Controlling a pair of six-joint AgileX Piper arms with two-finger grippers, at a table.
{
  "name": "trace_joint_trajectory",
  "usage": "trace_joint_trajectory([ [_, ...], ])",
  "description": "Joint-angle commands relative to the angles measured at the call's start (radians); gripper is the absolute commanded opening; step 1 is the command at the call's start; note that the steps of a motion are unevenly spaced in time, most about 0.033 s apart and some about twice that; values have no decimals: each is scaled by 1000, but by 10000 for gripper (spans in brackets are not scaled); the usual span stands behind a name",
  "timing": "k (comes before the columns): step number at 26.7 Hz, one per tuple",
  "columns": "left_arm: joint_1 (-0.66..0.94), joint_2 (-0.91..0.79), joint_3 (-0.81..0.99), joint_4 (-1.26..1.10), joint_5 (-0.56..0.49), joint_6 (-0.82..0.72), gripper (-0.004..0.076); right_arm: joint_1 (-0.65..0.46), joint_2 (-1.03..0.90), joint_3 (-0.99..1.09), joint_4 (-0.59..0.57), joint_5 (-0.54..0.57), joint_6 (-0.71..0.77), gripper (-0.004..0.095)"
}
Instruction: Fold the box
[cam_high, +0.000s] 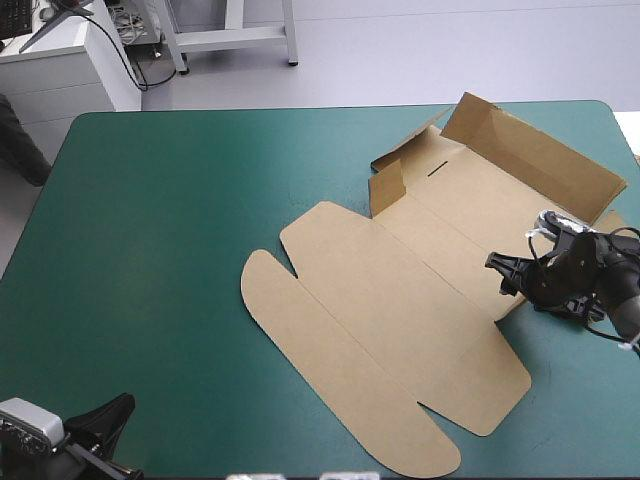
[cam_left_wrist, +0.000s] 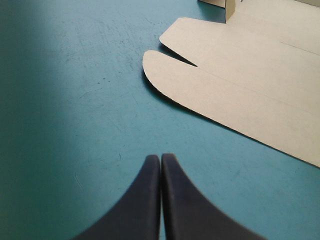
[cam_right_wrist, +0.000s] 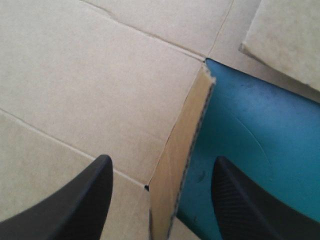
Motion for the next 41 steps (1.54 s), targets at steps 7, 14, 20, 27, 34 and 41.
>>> trace_joint_trajectory([
  [7, -6, 0, -23, -10, -73, 1, -8, -2, 17, -31, -27, -77, 8, 331],
  [14, -6, 0, -23, -10, -73, 1, -8, -2, 17, -31, -40, -75, -56, -12],
  [20, -6, 0, -23, -10, -73, 1, -8, -2, 57, -89, -40, -49, -188, -14],
  [27, -6, 0, -23, -10, -73, 1, -8, -2, 246, -372, -40, 96, -390, -13],
  [34, -6, 0, -23, -10, -73, 1, -8, 70, 542, -856, -32, 345, -615, -13],
  [41, -6, 0, -23, -10, -73, 1, -8, 318, 724, -1193, -42, 404, -719, -13],
])
